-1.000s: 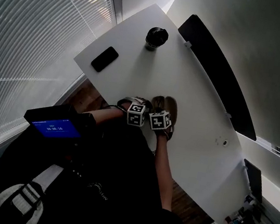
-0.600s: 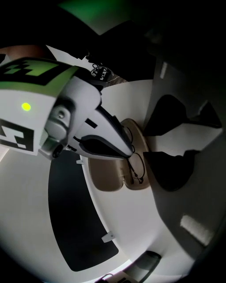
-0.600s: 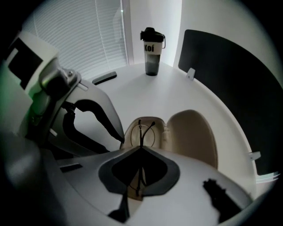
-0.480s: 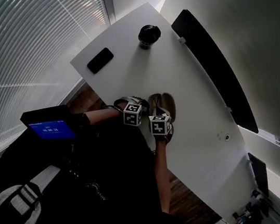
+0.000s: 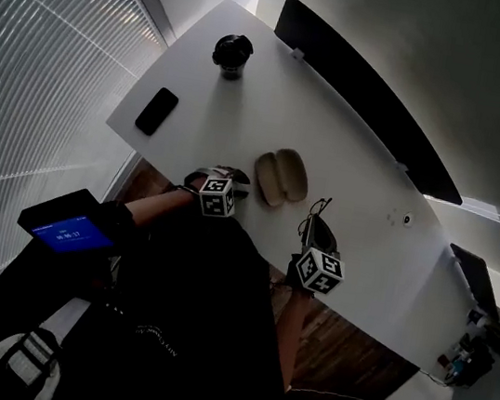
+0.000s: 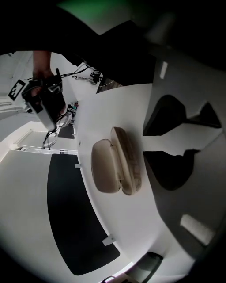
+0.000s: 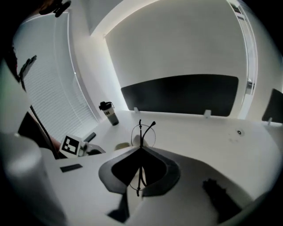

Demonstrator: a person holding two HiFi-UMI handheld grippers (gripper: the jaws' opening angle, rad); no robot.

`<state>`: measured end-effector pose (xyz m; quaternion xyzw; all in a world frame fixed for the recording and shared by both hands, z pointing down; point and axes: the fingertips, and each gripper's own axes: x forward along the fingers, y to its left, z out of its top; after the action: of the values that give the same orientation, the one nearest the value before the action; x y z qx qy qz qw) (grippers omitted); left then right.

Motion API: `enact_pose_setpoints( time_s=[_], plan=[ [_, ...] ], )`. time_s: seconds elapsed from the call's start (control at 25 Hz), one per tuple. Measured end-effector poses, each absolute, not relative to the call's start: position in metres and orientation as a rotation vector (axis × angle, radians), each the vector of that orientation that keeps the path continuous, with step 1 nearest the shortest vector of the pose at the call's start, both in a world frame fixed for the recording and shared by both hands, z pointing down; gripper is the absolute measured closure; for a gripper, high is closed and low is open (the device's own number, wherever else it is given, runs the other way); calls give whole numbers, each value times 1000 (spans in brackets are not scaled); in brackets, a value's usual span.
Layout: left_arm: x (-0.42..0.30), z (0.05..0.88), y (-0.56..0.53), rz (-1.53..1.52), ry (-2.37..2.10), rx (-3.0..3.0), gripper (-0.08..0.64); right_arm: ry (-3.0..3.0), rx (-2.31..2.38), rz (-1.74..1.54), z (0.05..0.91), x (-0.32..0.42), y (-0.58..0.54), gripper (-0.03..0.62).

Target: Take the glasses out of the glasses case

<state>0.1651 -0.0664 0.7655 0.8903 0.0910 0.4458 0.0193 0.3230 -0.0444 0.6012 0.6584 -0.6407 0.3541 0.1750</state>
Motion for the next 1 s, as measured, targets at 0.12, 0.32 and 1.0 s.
enact_pose_setpoints(
  time_s=[0.12,0.32,1.0],
  plan=[
    [164,762,-69,1380,264,2771,448,-1689,1816,1081,646,345,-11,578],
    [170,757,-67,1384,258,2784,448,-1537,1652,1209,733,346,18,578],
    [179,725,-94,1159,58,2798,448,-1492,1706,938,712,332,-6,426]
  ],
)
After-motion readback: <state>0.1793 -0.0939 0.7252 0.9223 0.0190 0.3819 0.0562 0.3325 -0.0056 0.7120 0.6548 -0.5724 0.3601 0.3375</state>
